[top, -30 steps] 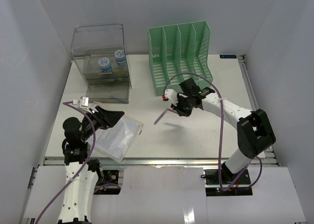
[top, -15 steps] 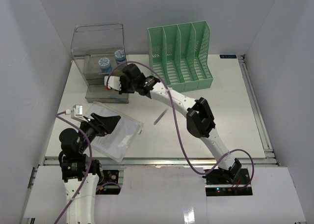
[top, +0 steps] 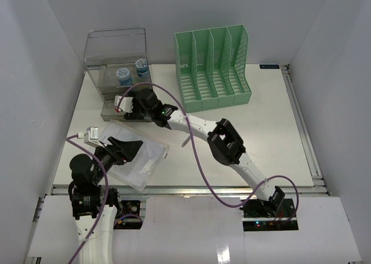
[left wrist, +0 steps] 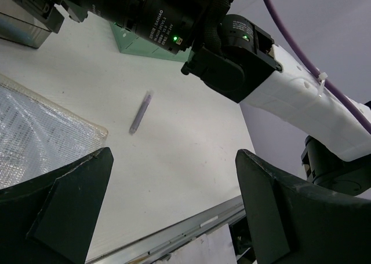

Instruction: Organize the desk

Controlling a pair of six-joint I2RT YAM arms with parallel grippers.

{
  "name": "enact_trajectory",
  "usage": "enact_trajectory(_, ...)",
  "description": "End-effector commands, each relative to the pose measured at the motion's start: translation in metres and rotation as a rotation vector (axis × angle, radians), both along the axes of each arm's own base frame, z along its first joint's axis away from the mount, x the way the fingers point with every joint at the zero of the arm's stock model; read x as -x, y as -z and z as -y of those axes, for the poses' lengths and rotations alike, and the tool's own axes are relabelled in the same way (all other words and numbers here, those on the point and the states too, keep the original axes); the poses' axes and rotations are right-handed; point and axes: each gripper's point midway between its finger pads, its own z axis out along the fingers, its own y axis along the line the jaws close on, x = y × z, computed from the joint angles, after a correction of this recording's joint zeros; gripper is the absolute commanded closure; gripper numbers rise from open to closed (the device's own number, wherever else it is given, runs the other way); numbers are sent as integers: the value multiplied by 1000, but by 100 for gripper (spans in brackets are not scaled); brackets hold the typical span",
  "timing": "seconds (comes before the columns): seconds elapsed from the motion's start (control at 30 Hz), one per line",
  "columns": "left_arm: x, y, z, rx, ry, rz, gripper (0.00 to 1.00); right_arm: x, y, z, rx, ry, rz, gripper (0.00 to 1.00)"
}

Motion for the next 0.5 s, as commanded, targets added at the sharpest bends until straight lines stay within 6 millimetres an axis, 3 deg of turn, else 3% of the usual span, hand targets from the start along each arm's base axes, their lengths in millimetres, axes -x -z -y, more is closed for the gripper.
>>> enact_trajectory(0.0, 4, -2, 8, 14, 60, -7, 3, -3, -50, 20, -72, 28, -32, 8)
enact_trajectory(0.03, 2, 2, 10, 23, 81, -21, 3, 0, -58, 29, -71, 25, -73, 5)
enact_trajectory(0.1, -2, 8, 16, 48, 123, -55, 5, 19, -104, 54, -76, -57, -128, 2)
enact_trajectory(0.17, -8, 13, 20, 76, 164, -94, 6, 39, -101, 84, -46, -164, -237, 2)
enact_trajectory(0.27, -20, 11, 23, 93, 201, -85, 8, 71, -106, 150, -58, -265, -407, 2)
enact_trajectory(0.33, -28, 14, 30, 101, 239, -114, 10, 89, -99, 209, -92, -281, -537, 2)
enact_trajectory(0.4, -39, 14, 38, 82, 253, -112, 10, 99, -106, 260, -157, -276, -595, 1)
enact_trajectory(0.47, -47, 22, 67, 37, 304, -147, 10, 108, -90, 302, -191, -222, -650, 1)
